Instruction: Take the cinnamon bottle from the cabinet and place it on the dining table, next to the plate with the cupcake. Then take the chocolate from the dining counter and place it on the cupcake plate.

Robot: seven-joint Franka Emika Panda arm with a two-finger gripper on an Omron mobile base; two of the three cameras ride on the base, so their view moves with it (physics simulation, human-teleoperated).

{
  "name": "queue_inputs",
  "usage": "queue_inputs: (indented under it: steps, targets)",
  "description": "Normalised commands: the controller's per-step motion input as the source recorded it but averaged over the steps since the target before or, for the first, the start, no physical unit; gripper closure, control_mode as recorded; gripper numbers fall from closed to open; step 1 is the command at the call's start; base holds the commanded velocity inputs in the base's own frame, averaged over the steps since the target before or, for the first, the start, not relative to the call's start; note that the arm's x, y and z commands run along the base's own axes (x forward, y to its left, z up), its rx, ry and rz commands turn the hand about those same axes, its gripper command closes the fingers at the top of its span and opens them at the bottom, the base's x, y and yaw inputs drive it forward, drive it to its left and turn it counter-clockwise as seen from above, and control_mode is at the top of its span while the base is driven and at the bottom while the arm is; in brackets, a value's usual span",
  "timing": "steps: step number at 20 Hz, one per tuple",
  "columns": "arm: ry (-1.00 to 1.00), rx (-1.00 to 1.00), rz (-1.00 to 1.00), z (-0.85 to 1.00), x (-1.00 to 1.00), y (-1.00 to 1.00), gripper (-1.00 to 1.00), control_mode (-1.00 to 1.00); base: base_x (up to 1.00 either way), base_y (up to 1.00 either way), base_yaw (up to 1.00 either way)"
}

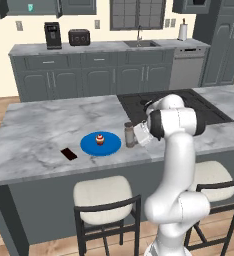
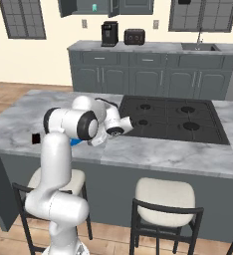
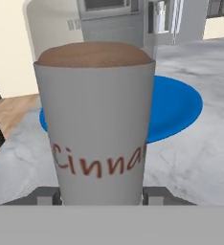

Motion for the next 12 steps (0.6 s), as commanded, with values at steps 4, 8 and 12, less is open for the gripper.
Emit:
queue_inputs:
  steps: [4, 8, 12]
  targets:
    - [-0.01, 0.0, 0.0, -0.25, 0.47, 0.04, 1.0, -1.0, 0.0, 0.0, 0.0]
    - [-0.03, 0.0, 0.0, -0.22, 0.46, 0.02, 1.0, -1.0, 0.0, 0.0, 0.0]
    - [-0.09, 0.0, -0.01, -0.27, 0.32, 0.08, 1.0, -1.0, 0.0, 0.0, 0.0]
